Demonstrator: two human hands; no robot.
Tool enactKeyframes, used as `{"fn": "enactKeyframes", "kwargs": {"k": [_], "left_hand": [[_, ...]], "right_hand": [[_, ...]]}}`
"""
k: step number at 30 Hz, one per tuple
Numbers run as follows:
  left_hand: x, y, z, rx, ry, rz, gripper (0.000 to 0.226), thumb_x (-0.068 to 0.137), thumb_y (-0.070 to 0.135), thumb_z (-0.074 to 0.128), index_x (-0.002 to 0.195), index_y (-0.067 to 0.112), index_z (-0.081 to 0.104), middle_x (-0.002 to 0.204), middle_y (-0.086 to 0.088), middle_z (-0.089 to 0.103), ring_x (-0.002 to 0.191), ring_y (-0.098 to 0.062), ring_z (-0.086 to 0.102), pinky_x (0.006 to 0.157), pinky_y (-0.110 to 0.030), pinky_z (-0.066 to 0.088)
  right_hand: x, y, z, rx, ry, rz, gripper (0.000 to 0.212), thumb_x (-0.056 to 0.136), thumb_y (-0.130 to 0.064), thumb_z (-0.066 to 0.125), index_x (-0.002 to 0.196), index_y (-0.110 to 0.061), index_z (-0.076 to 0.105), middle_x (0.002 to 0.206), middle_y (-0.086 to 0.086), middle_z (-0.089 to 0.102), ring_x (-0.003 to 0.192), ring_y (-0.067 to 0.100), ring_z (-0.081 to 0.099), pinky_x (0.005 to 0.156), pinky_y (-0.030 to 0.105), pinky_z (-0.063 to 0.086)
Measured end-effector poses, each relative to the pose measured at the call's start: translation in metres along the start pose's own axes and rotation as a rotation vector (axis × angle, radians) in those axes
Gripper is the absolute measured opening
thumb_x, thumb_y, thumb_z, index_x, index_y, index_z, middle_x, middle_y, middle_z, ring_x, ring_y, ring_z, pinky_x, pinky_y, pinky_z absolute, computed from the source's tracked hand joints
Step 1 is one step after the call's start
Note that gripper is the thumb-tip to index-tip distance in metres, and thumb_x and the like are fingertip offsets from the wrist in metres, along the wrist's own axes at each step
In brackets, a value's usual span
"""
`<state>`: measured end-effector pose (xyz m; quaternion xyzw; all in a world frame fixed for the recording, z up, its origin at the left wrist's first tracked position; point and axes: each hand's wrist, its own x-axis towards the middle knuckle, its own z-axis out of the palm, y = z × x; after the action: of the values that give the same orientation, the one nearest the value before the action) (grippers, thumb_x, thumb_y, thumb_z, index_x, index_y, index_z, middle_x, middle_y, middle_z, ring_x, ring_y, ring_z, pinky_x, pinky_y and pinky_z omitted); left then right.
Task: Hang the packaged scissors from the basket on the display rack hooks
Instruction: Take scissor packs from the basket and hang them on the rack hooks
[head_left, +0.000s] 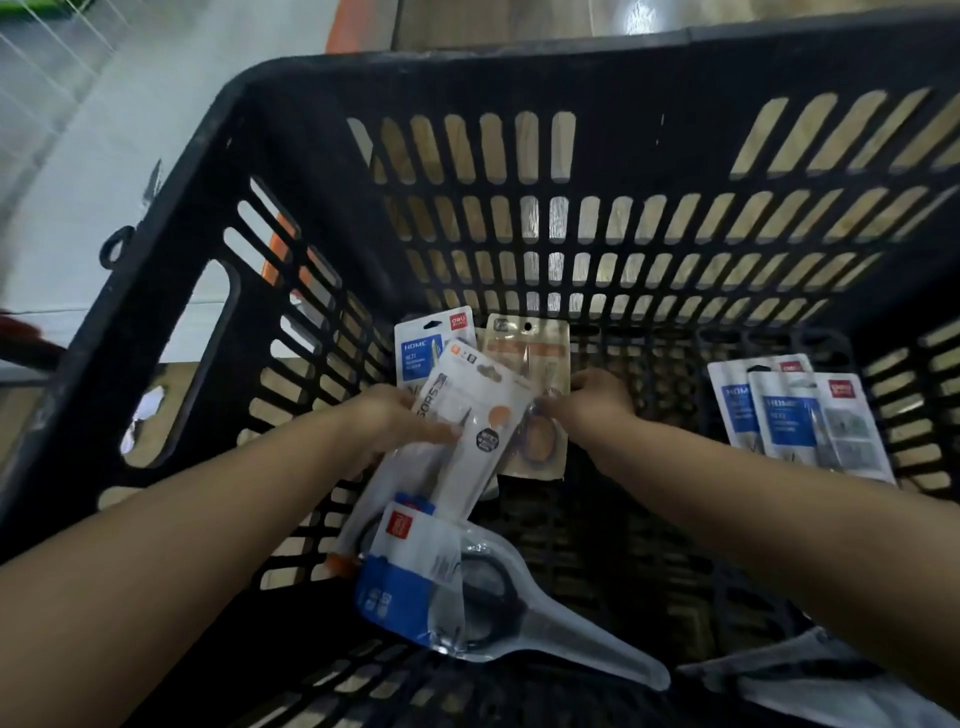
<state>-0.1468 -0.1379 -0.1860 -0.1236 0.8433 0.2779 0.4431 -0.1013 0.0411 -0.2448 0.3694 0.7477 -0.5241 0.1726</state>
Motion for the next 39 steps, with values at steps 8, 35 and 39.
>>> {"fn": "enactKeyframes", "kwargs": {"k": [8, 35, 39], "left_hand": [[-0.003, 0.004, 0.001, -0.098, 0.016, 0.092, 0.022, 0.094, 0.035, 0.052, 0.109, 0.020, 0.058, 0.115, -0.003, 0.060, 0.111, -0.023, 0.054, 0.094, -0.038, 0.042], [-0.058, 0.020, -0.006, -0.374, 0.342, 0.219, 0.031, 0.100, 0.021, 0.041, 0.127, 0.010, 0.052, 0.119, -0.004, 0.056, 0.107, -0.019, 0.052, 0.086, -0.029, 0.040], [-0.115, 0.048, -0.042, -0.429, 0.423, 0.209, 0.037, 0.099, 0.028, 0.043, 0.131, 0.011, 0.048, 0.125, 0.000, 0.056, 0.113, -0.020, 0.053, 0.097, -0.031, 0.042]], "right_hand": [[-0.005, -0.002, -0.008, 0.111, 0.091, 0.025, 0.007, 0.085, -0.012, 0.063, 0.079, -0.012, 0.060, 0.092, 0.006, 0.062, 0.089, 0.024, 0.060, 0.085, 0.035, 0.052], [-0.076, 0.008, -0.085, 0.187, -0.021, 0.375, 0.027, 0.093, -0.004, 0.041, 0.116, 0.001, 0.054, 0.080, 0.012, 0.056, 0.066, 0.021, 0.052, 0.048, 0.026, 0.038], [-0.122, -0.052, -0.112, 0.185, -0.020, 0.299, 0.024, 0.092, -0.009, 0.048, 0.114, -0.005, 0.054, 0.090, 0.012, 0.061, 0.070, 0.022, 0.057, 0.051, 0.024, 0.045]]}}
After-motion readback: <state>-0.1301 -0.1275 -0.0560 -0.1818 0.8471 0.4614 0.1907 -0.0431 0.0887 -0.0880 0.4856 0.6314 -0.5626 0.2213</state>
